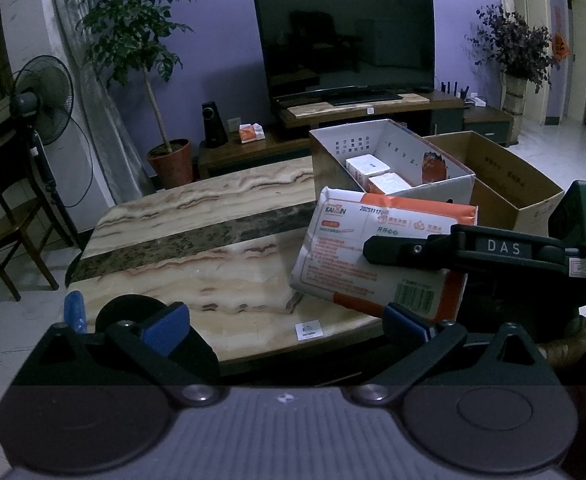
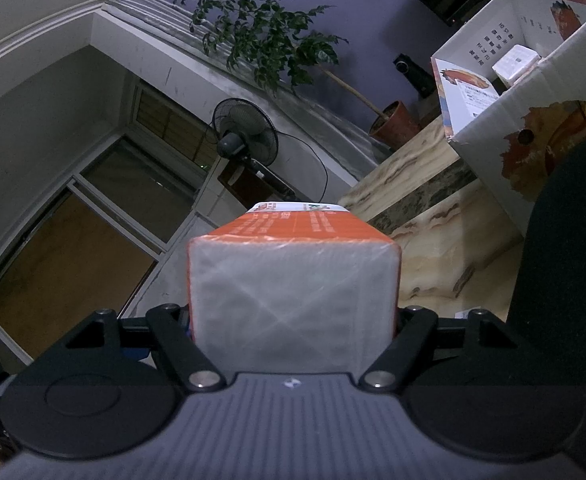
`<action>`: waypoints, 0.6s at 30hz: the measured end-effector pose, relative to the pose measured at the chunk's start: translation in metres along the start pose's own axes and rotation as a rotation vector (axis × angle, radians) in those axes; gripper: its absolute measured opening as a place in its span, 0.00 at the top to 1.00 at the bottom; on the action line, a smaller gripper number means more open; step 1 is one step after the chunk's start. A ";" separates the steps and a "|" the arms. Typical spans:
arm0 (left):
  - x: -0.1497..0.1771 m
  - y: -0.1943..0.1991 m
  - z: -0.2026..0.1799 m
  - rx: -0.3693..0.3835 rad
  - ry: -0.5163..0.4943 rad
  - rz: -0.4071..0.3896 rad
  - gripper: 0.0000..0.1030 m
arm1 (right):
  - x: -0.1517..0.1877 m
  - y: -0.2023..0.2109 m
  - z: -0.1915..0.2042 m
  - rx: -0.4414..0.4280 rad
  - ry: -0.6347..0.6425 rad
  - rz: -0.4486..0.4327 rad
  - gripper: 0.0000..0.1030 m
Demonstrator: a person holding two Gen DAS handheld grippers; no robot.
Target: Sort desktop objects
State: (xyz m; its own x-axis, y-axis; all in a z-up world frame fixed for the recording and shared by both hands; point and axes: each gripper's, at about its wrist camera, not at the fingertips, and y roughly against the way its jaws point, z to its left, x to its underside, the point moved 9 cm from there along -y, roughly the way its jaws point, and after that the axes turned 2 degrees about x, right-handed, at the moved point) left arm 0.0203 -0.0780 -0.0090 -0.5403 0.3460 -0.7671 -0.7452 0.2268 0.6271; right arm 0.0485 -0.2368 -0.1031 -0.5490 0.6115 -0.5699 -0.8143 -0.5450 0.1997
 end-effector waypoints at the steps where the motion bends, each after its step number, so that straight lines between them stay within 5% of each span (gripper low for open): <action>1: 0.000 0.000 0.000 0.000 -0.001 0.000 0.01 | 0.000 0.000 0.000 0.000 0.000 0.001 0.25; 18: 0.002 0.000 0.002 -0.005 -0.005 0.001 0.01 | 0.000 -0.001 -0.001 0.000 -0.001 0.002 0.25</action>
State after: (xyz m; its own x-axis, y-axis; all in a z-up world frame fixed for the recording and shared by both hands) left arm 0.0202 -0.0753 -0.0104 -0.5393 0.3509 -0.7655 -0.7463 0.2221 0.6275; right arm 0.0492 -0.2369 -0.1044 -0.5507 0.6112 -0.5684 -0.8134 -0.5459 0.2010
